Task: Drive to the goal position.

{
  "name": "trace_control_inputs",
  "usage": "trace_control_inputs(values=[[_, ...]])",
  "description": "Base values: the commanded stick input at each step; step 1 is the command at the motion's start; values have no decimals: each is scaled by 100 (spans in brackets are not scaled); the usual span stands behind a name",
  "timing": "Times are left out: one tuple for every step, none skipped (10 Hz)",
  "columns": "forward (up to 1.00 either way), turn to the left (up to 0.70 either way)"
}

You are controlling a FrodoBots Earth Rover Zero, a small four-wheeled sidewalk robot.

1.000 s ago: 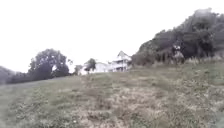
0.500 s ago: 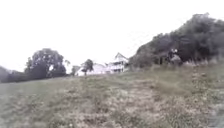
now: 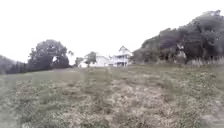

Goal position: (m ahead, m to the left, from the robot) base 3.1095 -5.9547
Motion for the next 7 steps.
trace_control_inputs(values=[[50, -27], [50, -43], [50, -44], [50, -33], [50, -23], [50, -12], [50, -1]])
